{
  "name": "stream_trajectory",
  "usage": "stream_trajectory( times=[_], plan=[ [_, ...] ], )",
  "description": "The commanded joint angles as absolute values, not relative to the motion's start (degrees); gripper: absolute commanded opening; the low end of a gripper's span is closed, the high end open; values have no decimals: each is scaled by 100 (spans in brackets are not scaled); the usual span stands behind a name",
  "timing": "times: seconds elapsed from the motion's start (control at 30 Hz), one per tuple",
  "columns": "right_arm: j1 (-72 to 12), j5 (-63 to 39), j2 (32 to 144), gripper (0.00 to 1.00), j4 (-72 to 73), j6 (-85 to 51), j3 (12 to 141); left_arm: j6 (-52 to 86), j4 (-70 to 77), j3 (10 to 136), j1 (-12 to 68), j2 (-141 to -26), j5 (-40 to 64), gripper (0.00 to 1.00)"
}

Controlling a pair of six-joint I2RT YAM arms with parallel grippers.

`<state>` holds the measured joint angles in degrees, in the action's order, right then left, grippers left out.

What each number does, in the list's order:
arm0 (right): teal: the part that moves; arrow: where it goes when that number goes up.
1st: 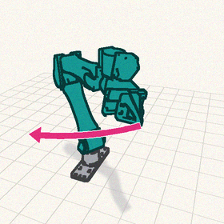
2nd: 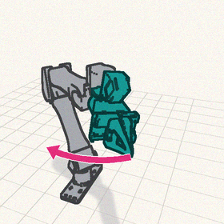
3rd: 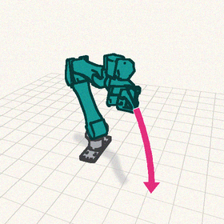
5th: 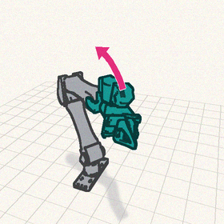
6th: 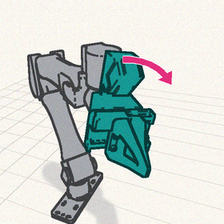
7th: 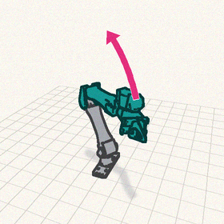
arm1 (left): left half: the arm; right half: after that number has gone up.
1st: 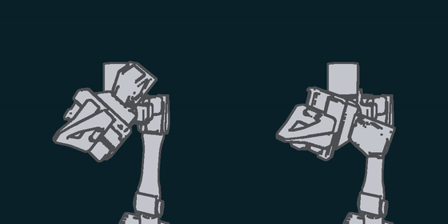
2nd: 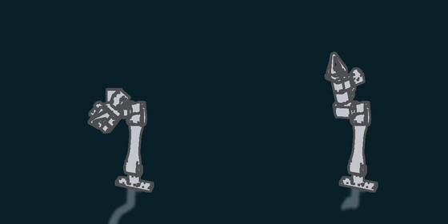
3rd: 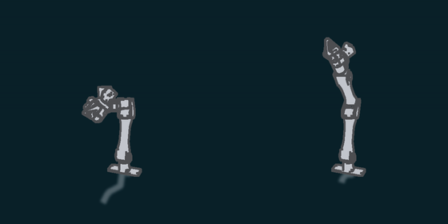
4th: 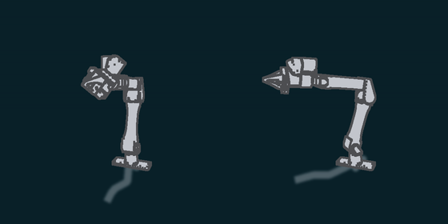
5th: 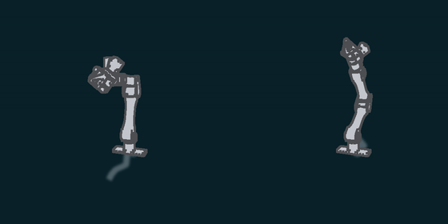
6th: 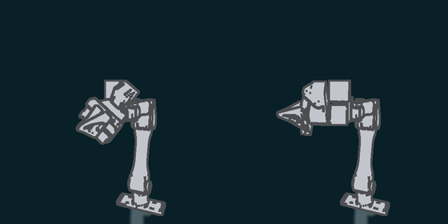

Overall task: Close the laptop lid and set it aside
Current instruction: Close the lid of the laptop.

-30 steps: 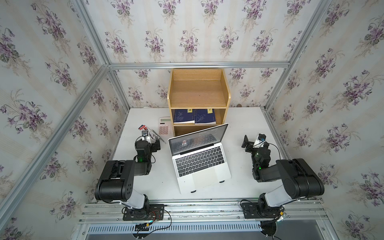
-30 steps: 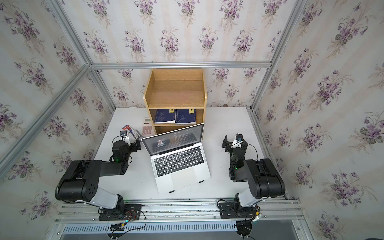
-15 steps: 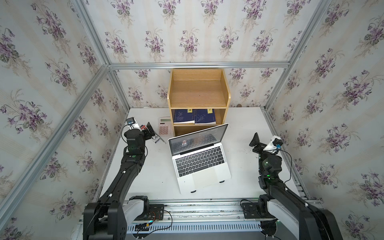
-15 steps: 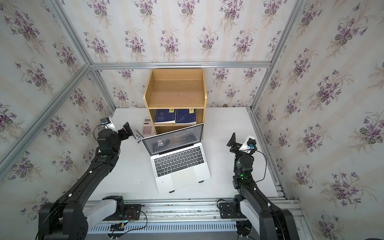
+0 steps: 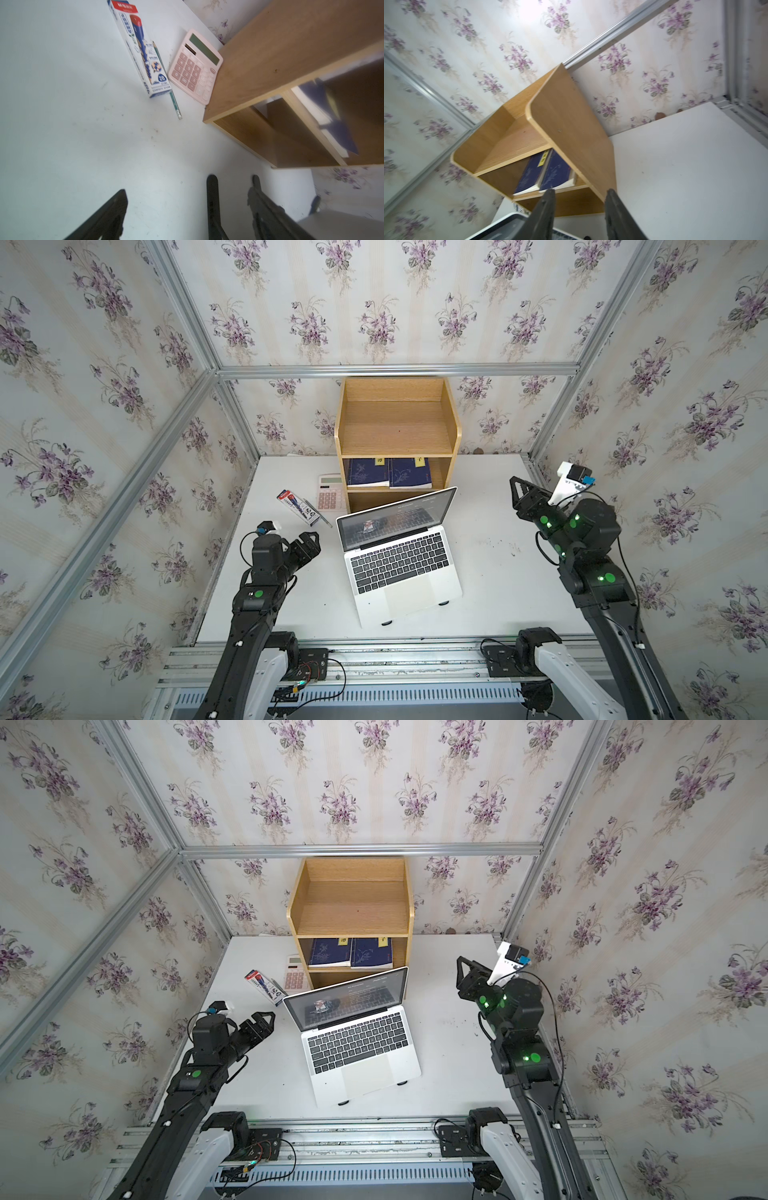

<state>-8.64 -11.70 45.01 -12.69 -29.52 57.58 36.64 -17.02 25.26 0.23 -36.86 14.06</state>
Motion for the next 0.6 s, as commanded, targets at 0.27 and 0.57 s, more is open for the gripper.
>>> stream_trajectory(
  times=[0.27,0.57],
  plan=[
    [-4538,3,6769,29,-2656,-2176,8570,4112,-2035,2367,9,-2725,2455,92],
    [-5368,790,9045,25,-3969,-1415,10930,3754,-3097,2963,12,-2779,1818,92]
  ],
)
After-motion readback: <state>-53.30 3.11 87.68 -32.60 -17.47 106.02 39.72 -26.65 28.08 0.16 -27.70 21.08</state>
